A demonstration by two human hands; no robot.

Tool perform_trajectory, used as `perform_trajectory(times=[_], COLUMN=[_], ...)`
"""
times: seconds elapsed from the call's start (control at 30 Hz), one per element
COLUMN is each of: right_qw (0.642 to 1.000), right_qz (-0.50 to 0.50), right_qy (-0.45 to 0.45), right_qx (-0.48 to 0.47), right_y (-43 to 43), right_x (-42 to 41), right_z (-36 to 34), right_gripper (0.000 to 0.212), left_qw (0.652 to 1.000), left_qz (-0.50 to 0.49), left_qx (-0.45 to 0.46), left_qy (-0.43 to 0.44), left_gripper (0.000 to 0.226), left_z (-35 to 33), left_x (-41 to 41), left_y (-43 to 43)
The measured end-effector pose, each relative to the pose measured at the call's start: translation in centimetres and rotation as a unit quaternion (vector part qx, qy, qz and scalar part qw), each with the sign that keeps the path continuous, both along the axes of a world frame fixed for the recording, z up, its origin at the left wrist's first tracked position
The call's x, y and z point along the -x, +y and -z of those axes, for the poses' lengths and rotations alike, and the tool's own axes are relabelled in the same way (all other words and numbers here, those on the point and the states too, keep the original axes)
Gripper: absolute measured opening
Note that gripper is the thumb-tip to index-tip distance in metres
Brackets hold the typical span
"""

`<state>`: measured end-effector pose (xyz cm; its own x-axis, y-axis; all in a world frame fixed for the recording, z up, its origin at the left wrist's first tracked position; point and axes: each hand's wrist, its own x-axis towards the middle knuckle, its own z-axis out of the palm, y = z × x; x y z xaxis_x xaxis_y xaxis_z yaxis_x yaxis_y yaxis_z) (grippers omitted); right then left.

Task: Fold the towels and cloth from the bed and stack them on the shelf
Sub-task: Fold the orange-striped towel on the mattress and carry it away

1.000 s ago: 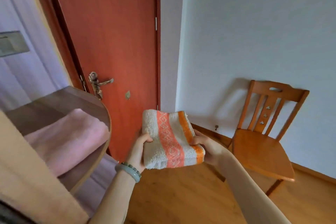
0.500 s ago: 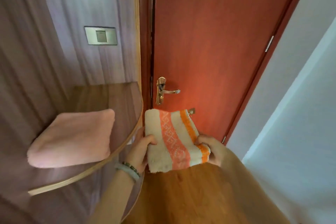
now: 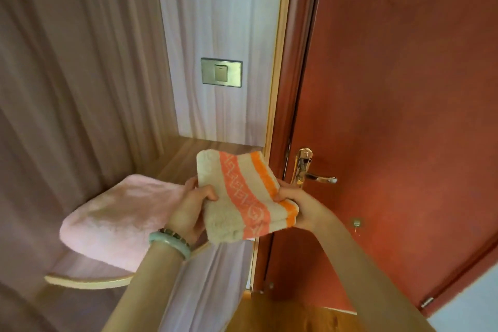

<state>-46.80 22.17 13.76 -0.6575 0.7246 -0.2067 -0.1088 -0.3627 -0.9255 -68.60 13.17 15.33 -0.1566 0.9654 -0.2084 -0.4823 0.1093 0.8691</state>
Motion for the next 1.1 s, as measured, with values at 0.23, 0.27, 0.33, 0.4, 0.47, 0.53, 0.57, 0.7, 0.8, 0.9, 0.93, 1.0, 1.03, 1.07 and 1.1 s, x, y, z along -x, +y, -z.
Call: perform_trajectory(times=[0.23, 0.27, 0.33, 0.4, 0.47, 0.53, 0.57, 0.7, 0.8, 0.9, 0.93, 1.0, 1.03, 1.07, 1.1], right_qw=[0.997, 0.995, 0.991, 0.989, 0.986, 0.979, 0.972, 0.927, 0.828, 0.729, 0.701, 0.645, 0.627, 0.616, 0.605], right_qz=[-0.064, -0.084, -0.125, -0.141, -0.15, -0.156, -0.163, -0.192, -0.215, -0.133, -0.111, -0.14, -0.171, -0.198, -0.223], right_qy=[-0.033, -0.034, -0.027, -0.036, -0.068, -0.115, -0.139, -0.26, -0.365, -0.357, -0.32, -0.276, -0.274, -0.284, -0.3], right_qx=[-0.042, -0.047, -0.047, -0.033, -0.03, -0.066, -0.093, -0.191, -0.368, -0.568, -0.627, -0.699, -0.709, -0.707, -0.703], right_y=[10.9, 12.1, 13.9, 15.5, 17.1, 18.9, 19.6, 22.0, 22.9, 21.9, 21.3, 19.8, 19.2, 18.9, 18.9], right_x=[4.4, 5.2, 6.9, 9.0, 11.3, 13.6, 14.6, 17.6, 18.9, 19.8, 20.0, 20.3, 20.3, 20.2, 20.1], right_z=[-2.9, -3.1, -3.6, -4.2, -4.5, -4.5, -4.5, -3.4, -2.9, -2.9, -2.6, -1.3, -0.5, 0.5, 1.3], right_gripper=[0.059, 0.058, 0.051, 0.041, 0.038, 0.049, 0.05, 0.051, 0.056, 0.054, 0.053, 0.061, 0.069, 0.077, 0.083], left_qw=[0.99, 0.988, 0.984, 0.976, 0.966, 0.95, 0.941, 0.891, 0.703, 0.634, 0.634, 0.57, 0.538, 0.54, 0.551], left_qz=[-0.136, -0.144, -0.161, -0.18, -0.214, -0.251, -0.267, -0.289, -0.394, -0.298, -0.22, -0.129, -0.083, -0.071, -0.074], left_qx=[0.033, 0.044, 0.075, 0.116, 0.135, 0.159, 0.175, 0.258, 0.296, 0.283, 0.311, 0.328, 0.336, 0.346, 0.358], left_qy=[-0.009, -0.011, 0.002, 0.028, 0.051, 0.094, 0.111, 0.238, 0.512, 0.655, 0.673, 0.742, 0.768, 0.764, 0.751], left_gripper=[0.069, 0.066, 0.056, 0.048, 0.043, 0.046, 0.048, 0.061, 0.049, 0.058, 0.065, 0.067, 0.064, 0.061, 0.06], left_z=[-1.7, -2.0, -2.5, -2.9, -3.0, -2.4, -2.1, 0.1, 1.2, 0.4, 0.6, 1.3, 2.1, 2.4, 3.0], left_x=[1.9, 2.5, 3.5, 4.9, 6.4, 7.4, 7.6, 7.9, 6.1, 4.9, 4.8, 5.0, 5.1, 5.1, 5.1], left_y=[7.2, 7.8, 8.7, 9.5, 10.4, 11.3, 11.7, 12.8, 13.2, 13.9, 14.4, 15.0, 15.5, 15.7, 16.0])
